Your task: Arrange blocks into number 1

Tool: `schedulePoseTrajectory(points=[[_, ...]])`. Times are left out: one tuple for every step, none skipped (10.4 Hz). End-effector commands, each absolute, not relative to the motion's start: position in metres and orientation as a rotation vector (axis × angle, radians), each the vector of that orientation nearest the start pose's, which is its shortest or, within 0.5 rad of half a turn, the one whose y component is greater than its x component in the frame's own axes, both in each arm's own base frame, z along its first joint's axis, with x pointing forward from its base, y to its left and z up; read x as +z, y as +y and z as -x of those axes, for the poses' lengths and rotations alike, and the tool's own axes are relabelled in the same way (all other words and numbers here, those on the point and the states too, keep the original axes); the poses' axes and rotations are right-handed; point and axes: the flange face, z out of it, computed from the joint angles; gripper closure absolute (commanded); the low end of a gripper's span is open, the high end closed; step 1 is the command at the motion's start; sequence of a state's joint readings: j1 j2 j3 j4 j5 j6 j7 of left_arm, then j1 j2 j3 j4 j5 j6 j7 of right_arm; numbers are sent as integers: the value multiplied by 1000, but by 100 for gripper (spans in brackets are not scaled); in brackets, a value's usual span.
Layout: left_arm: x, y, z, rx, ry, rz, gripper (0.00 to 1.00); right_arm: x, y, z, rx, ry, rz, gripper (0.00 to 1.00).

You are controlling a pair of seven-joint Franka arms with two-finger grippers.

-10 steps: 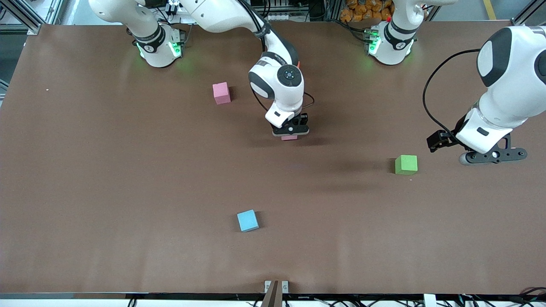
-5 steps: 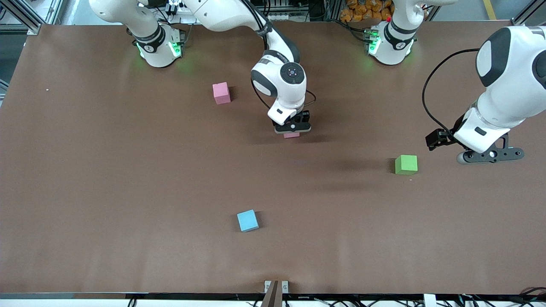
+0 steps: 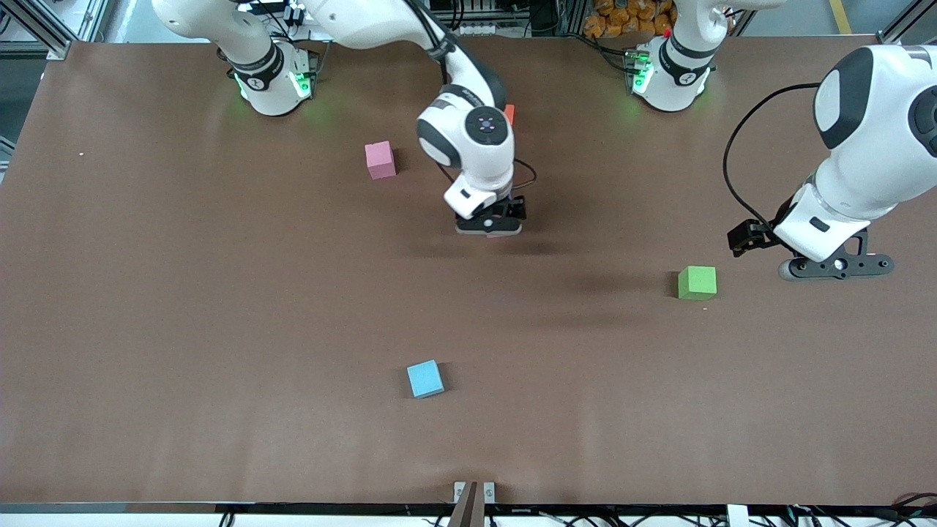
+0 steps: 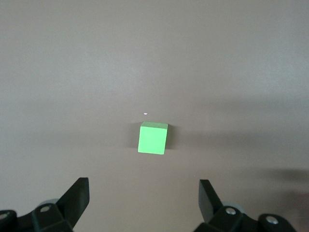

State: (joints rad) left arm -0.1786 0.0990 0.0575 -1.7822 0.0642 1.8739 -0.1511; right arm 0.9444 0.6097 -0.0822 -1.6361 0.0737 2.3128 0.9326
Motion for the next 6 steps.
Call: schedulePoseTrajectory(points=[[515, -72, -587, -37, 2, 3136, 0, 328, 433, -472, -23, 358, 3038, 0], [527, -71, -590, -73, -3, 3138, 0, 354, 398, -491, -39, 420, 3020, 0], [541, -68, -591, -109, -16, 3141, 0, 381, 357, -513, -44, 404, 3027, 0], [558, -63, -594, -140, -32, 3142, 0, 409, 309, -534, -39, 367, 3038, 0], [578, -48, -594, -143, -77, 3144, 0, 439, 261, -550, -20, 347, 3047, 0], [598, -44, -592, -139, -97, 3160, 0, 463, 215, -562, 15, 404, 3049, 0]])
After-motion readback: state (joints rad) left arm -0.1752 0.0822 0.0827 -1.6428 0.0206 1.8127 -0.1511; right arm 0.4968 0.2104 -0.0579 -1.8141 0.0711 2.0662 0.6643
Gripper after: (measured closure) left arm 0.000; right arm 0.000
